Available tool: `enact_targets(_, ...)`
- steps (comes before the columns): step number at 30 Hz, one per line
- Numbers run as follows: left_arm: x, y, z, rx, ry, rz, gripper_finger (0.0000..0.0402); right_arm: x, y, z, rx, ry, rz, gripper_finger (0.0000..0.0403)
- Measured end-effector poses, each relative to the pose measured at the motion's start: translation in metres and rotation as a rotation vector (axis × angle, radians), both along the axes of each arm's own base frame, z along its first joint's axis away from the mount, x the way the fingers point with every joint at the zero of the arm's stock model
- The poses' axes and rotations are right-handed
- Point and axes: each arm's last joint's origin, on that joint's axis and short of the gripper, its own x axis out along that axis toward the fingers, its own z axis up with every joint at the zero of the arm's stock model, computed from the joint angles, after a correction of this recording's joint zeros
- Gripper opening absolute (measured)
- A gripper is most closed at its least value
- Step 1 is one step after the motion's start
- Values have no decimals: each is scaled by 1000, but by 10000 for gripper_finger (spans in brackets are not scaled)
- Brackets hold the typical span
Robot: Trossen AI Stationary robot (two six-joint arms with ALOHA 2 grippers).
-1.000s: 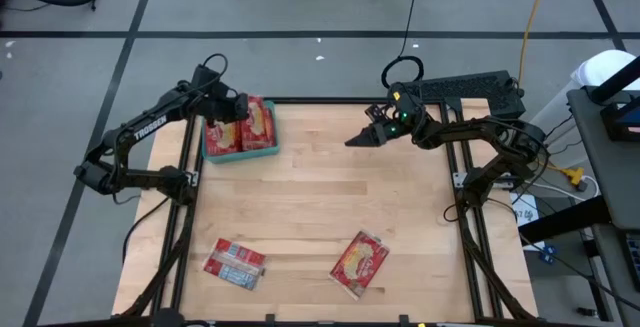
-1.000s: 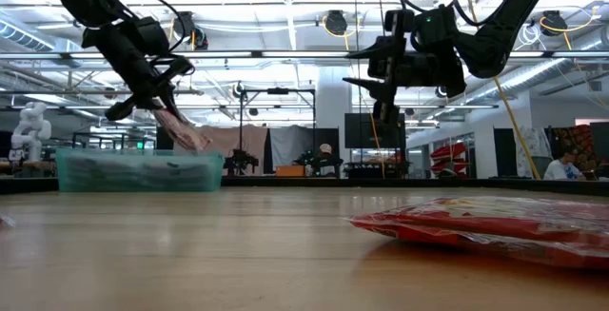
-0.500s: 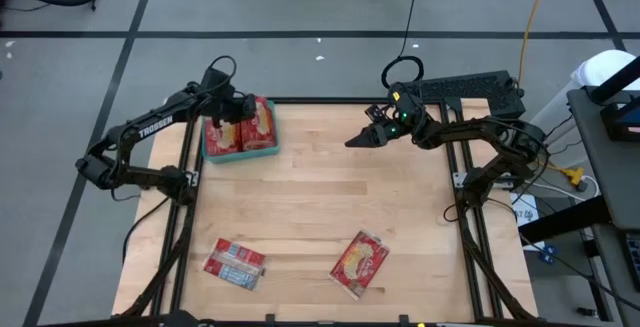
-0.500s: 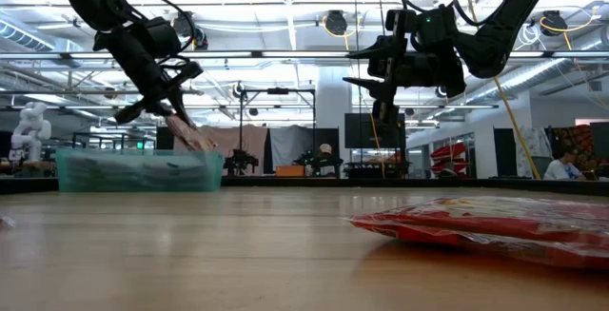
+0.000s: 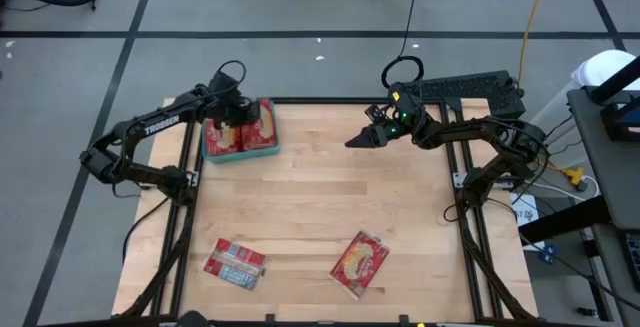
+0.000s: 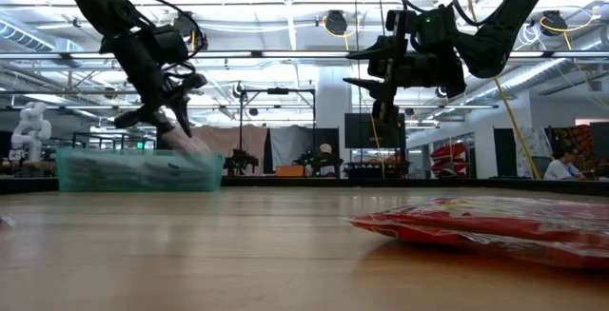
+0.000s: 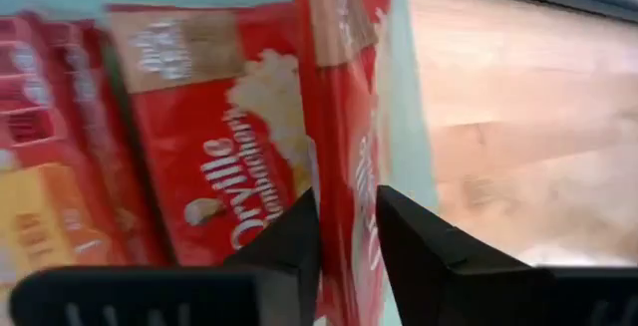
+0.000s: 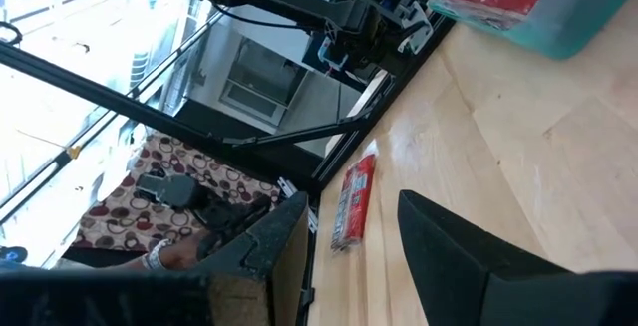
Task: Sort popcorn bags into baskets
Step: Put the red popcorn bag into the blue bin
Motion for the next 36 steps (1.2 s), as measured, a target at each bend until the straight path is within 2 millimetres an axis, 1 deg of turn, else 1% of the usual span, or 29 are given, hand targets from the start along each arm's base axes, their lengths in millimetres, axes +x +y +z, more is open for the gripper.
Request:
enact_targets(6, -4, -3, -3, 20, 119, 44, 152, 0, 0, 0, 19, 7, -1, 148)
enact_targets(12, -12, -5, -3, 27, 193, 22, 201, 0, 0, 0, 37, 14, -3, 148)
enact_targets(15, -14, -6, 1, 56, 191, 3, 215, 0, 0, -1, 44, 21, -7, 148)
enact_targets(18, -16, -9, 7, 94, 188, -7, 217, 0, 0, -1, 75, 36, -10, 148)
enact_targets(22, -17, -12, 20, 199, 163, -53, 198, 1, 3, -1, 157, 65, -10, 148)
enact_targets(24, -16, -14, 26, 255, 144, -78, 180, 3, 7, 3, 182, 69, -19, 148)
enact_targets(27, -13, -16, 29, 283, 128, -111, 150, 6, 17, 12, 177, 47, -72, 148)
enact_targets(30, -9, -15, 23, 267, 139, -146, 121, 7, 29, 22, 176, 49, -132, 148)
enact_targets(32, -5, -13, 17, 262, 156, -201, 103, 6, 38, 28, 173, 63, -167, 148)
enact_targets(36, 5, -4, 1, 250, 198, -281, 73, 2, 57, 39, 140, 84, -218, 148)
